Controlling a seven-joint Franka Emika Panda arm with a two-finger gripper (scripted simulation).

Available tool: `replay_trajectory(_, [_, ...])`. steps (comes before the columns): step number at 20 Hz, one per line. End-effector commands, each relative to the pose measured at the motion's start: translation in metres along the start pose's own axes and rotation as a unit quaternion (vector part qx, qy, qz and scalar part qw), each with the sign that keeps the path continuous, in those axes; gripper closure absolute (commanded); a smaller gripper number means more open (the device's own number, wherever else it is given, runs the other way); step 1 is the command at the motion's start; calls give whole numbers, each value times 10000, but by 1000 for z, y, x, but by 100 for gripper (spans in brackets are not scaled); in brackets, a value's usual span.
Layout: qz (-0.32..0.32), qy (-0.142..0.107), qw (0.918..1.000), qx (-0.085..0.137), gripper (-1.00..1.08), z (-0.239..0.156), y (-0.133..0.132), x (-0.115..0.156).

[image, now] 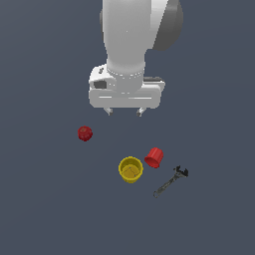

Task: Pick up a designated object from a clutter of objects.

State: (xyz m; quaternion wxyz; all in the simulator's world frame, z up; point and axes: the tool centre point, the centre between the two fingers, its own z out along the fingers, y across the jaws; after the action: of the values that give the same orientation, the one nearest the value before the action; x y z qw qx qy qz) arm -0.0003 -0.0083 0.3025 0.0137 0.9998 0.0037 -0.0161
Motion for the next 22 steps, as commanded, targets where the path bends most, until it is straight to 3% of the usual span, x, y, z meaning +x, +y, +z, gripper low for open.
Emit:
replay_trajectory(1, [0,0,10000,0,-92,0,0,0])
replay_trajectory(13, [-115,67,9998,145,-92,-15,-19,4])
replay_trajectory(22, [6,71,9998,185,-92,10,6,5])
